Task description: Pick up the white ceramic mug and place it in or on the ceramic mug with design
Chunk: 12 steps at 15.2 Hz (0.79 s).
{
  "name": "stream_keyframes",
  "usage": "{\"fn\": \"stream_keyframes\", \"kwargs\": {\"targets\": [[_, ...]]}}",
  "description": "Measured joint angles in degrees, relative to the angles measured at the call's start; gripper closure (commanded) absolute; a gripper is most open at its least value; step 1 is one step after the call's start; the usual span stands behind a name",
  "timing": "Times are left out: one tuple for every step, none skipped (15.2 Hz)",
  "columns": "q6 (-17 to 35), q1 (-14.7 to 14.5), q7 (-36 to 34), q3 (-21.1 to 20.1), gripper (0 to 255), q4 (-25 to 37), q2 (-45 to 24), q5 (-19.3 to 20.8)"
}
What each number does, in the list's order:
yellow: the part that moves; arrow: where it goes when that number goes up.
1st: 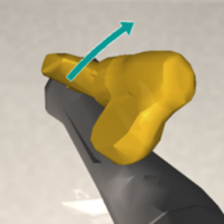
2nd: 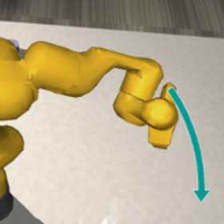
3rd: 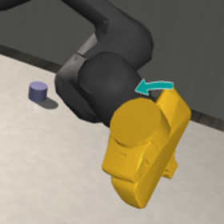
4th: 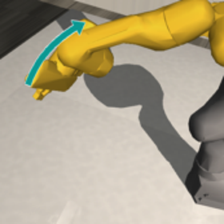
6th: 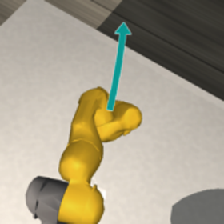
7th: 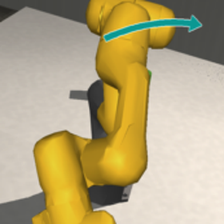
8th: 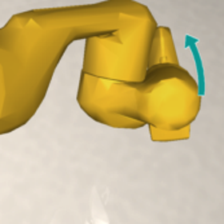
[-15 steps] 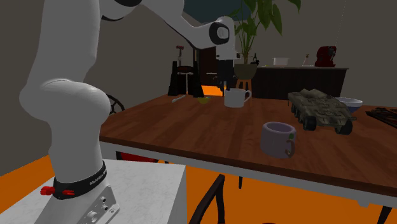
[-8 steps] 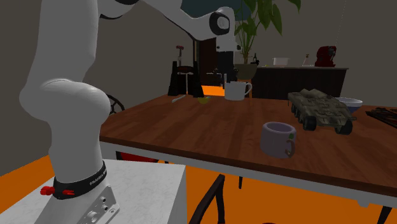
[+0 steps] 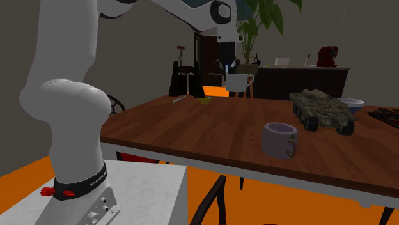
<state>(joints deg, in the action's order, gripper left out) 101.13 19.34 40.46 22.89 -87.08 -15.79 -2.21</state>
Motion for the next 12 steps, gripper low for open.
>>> {"fn": "stream_keyframes", "kwargs": {"targets": [[-0.68,0.14,0.11,0.02,255,0.99,-0.31,-0.12],[-0.92,0.43,0.63,0.22,255,0.91,0.02,-0.04],[-0.66,0.77,1.32,0.56,255,-0.17,0.93,0.25],[-0.59,1.2,2.2,0.99,255,-1.34,2.13,0.63],[-0.32,1.56,2.89,1.35,255,-2.38,3.02,0.93],[0.13,2.17,3.99,1.83,255,-3.45,3.73,1.13],[0.57,2.5,4.7,2.2,255,-4.87,4.8,1.53],[0.82,3.17,5.88,2.73,255,-5.7,5.49,1.74],[1.11,3.73,6.93,3.24,255,-6.81,6.45,2.08],[1.35,4.23,7.85,3.68,255,-7.58,7.11,2.32],[1.51,4.72,8.79,4.15,255,-8.62,8.11,2.71],[1.46,5.27,9.81,4.65,255,-9.23,8.9,3.01]]}}
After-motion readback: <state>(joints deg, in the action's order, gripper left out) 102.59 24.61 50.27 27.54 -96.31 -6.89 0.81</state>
